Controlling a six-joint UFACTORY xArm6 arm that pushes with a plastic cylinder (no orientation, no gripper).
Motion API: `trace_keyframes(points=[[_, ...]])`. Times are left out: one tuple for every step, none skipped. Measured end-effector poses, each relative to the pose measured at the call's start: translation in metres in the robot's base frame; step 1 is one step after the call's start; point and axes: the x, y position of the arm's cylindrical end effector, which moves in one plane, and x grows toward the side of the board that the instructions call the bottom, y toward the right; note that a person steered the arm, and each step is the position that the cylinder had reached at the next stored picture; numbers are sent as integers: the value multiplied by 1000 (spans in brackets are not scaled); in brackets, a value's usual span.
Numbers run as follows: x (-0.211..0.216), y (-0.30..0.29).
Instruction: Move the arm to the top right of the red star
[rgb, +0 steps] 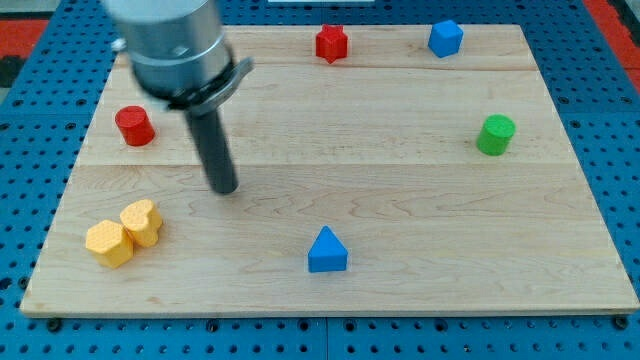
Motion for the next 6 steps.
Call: trace_keyframes(points=[[-47, 17], [-109, 115], [-181, 155], [-234, 159], [-262, 159], [-233, 118]])
